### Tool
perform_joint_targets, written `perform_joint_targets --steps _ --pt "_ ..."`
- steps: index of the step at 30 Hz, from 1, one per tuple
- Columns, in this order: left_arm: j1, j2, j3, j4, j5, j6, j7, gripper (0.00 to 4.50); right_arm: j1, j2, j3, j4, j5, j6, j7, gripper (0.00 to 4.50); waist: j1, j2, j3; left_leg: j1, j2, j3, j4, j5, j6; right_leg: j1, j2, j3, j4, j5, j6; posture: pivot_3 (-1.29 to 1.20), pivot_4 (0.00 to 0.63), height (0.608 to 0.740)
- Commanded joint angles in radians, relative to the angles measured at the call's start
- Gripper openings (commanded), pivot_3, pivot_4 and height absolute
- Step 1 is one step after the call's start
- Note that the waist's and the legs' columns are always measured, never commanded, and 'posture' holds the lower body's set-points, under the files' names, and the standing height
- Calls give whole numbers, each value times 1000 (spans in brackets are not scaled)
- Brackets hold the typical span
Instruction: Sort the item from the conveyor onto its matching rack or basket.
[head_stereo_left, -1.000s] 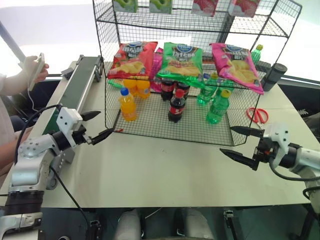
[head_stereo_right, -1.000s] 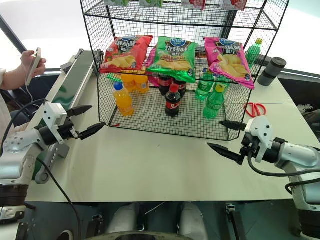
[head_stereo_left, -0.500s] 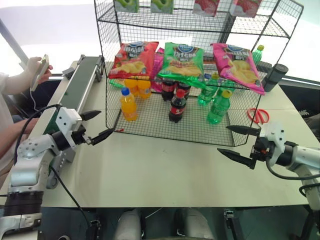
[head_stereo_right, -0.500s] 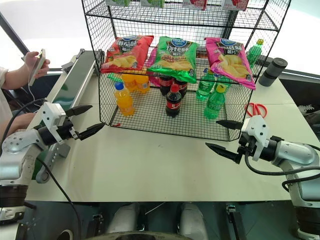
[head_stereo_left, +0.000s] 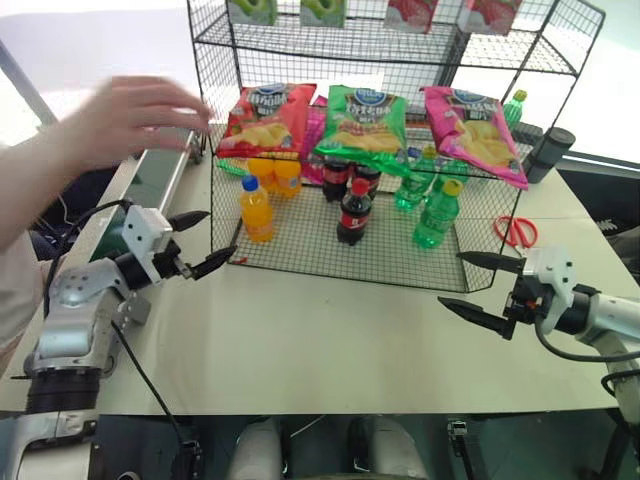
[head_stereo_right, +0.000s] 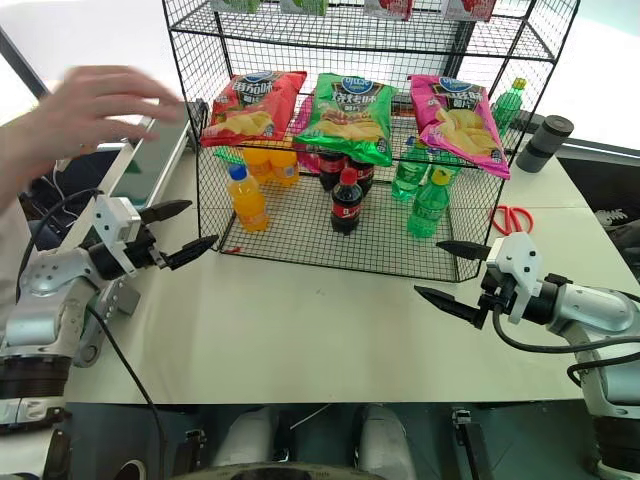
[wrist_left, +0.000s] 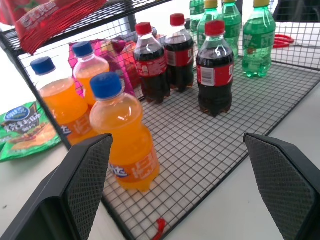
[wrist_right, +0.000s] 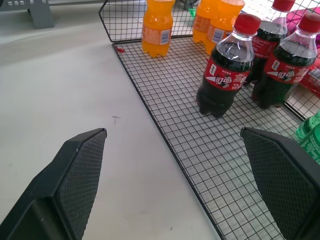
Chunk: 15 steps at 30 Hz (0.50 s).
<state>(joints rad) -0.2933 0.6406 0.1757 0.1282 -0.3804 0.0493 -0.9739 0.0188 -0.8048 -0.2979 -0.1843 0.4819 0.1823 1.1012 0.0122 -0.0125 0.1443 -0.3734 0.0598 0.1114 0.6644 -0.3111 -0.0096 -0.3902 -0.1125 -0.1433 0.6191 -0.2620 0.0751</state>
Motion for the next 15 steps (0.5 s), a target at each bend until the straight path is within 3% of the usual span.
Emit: perform_joint_targets --steps 1,7,15 --pt "-22 -2 0 1 10 -30 3 4500 -10 -10 -29 0 -1 -25 -6 4469 -1 0 0 0 0 0 0 0 0 0 0 0 0 0 0 0 150 738" --pt "-37 4 9 26 12 -35 -6 4500 -29 -12 -12 28 -13 -45 2 4469 0 0 0 0 -1 0 0 0 0 0 0 0 0 0 0 0 150 738" --pt "36 -11 9 -71 3 -22 19 4500 -30 -2 20 49 -21 -57 26 4469 -1 0 0 0 -1 0 0 0 -1 0 0 0 0 0 0 0 150 738"
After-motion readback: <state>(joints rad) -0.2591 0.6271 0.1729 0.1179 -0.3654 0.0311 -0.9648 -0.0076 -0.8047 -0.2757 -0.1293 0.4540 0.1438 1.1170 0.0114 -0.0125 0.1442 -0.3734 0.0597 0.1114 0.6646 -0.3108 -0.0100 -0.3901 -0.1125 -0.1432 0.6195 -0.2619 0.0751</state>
